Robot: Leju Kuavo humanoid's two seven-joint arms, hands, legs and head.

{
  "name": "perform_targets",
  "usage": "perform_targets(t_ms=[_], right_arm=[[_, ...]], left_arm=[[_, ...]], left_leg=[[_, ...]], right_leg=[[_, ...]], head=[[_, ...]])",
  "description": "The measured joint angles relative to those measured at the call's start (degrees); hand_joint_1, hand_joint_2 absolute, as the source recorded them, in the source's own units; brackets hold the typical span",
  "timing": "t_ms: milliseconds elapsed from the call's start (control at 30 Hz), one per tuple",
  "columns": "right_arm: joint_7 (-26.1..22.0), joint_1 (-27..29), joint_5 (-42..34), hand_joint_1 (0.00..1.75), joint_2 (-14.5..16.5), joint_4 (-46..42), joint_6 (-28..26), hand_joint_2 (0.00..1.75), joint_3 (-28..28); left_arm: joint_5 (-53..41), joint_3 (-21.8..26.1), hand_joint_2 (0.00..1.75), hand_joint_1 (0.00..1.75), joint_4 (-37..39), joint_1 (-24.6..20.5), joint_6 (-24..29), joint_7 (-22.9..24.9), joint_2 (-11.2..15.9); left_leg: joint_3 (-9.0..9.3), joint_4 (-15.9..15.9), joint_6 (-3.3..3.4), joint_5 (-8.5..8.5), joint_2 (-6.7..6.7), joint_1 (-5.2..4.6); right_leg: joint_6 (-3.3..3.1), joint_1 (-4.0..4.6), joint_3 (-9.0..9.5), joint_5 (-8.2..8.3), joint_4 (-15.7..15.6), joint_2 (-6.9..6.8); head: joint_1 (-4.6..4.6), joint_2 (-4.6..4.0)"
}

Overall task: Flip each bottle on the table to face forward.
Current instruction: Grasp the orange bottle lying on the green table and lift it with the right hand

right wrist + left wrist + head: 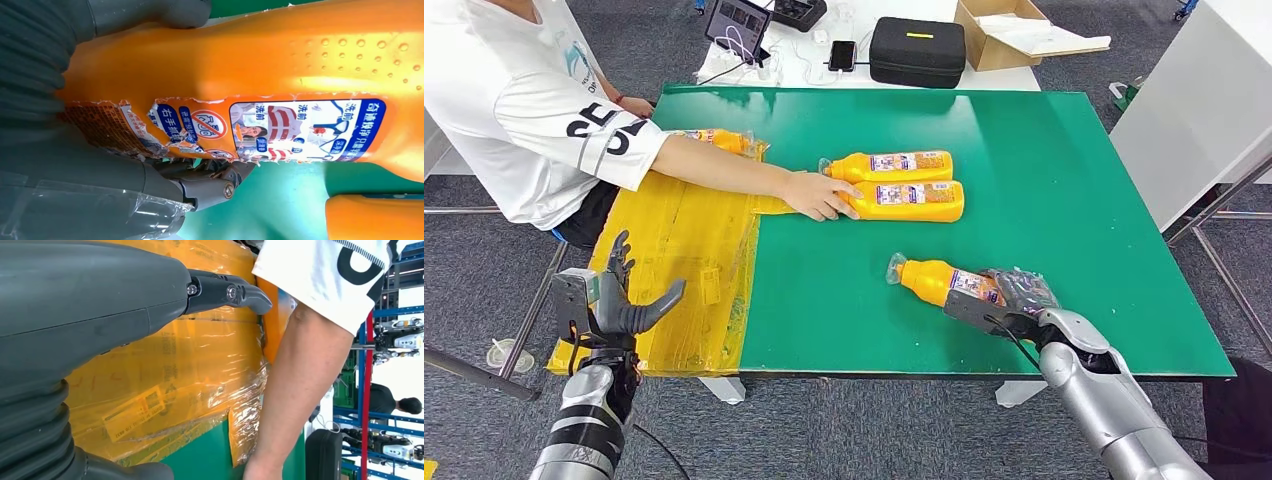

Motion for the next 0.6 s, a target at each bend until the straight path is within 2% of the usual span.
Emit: perform_targets(t_ms=[167,233,333,467,533,600], right_arm=[[-1.77,1.02,-2.13,1.75,0.04,-1.08,-0.98,1.75,-0.62],[-4.05,1.82,-4.03,1.75,0.27,-1.75,-2.33,1.75,-1.10],[-8.84,4.04,-6.74,1.75,2.03,-3.34,-6.58,1.75,-2.34],[-11.41,6.36,-7.08,1.75,5.19,-5.21,-10.16,1.75,-3.24],[-14.96,7.38,-6.80,1.75,6.93,-6.18,-14.60,1.75,-4.20],[-20.65,8.71,-6.07,1.75,10.02,-8.03,-22.78,1.75,-5.60]], left_arm=[[0.00,0.05,1.75,0.00,0.50,-0.02,-0.03,0.00,-0.10],[0.08,0.05,1.75,0.00,0.71,-0.06,-0.22,0.00,-0.16],[0.31,0.06,1.75,0.00,1.07,-0.13,-0.74,0.00,-0.50],[0.50,0.07,1.75,0.00,1.42,-0.21,-1.13,0.02,-1.25],[1.48,0.08,1.75,0.00,1.44,-0.16,-2.23,0.48,-1.68],[3.39,-0.06,1.75,0.00,1.00,0.23,-4.36,1.86,-2.40]], left_leg=[[-0.01,0.00,0.00,0.00,0.00,0.00],[-0.01,0.00,-0.01,-0.01,0.00,0.00],[-0.02,-0.01,-0.01,-0.02,0.00,0.01],[-0.05,-0.01,-0.03,-0.02,0.01,0.02],[-0.09,-0.01,-0.03,-0.02,-0.01,0.03],[-0.11,-0.02,-0.03,-0.02,0.02,0.03]], right_leg=[[0.00,0.00,-0.01,0.00,0.00,0.00],[0.00,0.01,-0.01,0.00,0.00,0.01],[0.00,0.01,-0.02,0.00,0.00,0.02],[-0.01,0.02,-0.07,-0.01,0.00,0.03],[-0.01,0.03,-0.07,-0.01,0.01,0.01],[-0.01,0.03,-0.10,-0.01,0.02,0.04]], head=[[-0.01,0.00],[-0.01,0.00],[0.00,0.00],[-0.03,-0.01],[0.00,0.00],[-0.01,0.00]])
